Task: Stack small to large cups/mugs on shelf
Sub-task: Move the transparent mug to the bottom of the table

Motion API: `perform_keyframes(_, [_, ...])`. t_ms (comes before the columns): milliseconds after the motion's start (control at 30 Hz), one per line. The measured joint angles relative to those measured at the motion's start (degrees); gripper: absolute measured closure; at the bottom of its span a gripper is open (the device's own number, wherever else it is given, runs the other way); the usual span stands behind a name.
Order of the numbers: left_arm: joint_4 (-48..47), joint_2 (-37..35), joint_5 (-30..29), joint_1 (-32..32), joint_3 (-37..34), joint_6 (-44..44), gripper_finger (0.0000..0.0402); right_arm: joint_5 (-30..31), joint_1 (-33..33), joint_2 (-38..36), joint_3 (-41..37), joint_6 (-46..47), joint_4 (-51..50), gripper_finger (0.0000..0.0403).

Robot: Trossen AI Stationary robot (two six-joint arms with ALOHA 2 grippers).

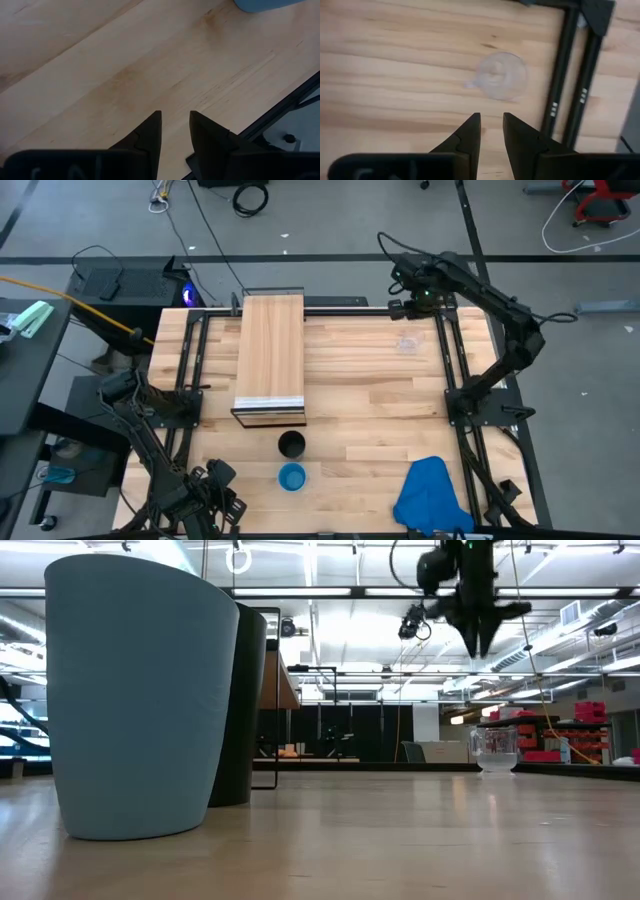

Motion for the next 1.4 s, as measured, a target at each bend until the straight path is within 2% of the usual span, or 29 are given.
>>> perform_keyframes(133, [-0.07,0.00,-0.02,0.00,0.00,0.03,0.0294,-0.14,-0.59,-0.02,-7.19,0.11,4.62,0.0313])
perform_keyframes(333, [-0.02,0.00,-0.02,0.00,0.00,-0.03,0.0294,-5.26,-2.30,0.00,-17.68,-0.41,24.04,0.0316])
perform_keyframes(433, [-0.02,0.00,-0.02,0.00,0.00,-0.66,0.0294,-5.36,-4.13,0.00,-21.23,0.04,29.03,0.0316])
perform_keyframes(733, [-0.34,0.00,-0.02,0.00,0.00,-2.42,0.0294,-5.09,-7.43,-0.17,-25.92,-1.82,28.85,0.0316])
perform_keyframes(1400, [-0.44,0.00,-0.02,0.00,0.00,-2.60,0.0294,-4.12,-7.60,0.20,-26.01,-0.38,31.12,0.0316])
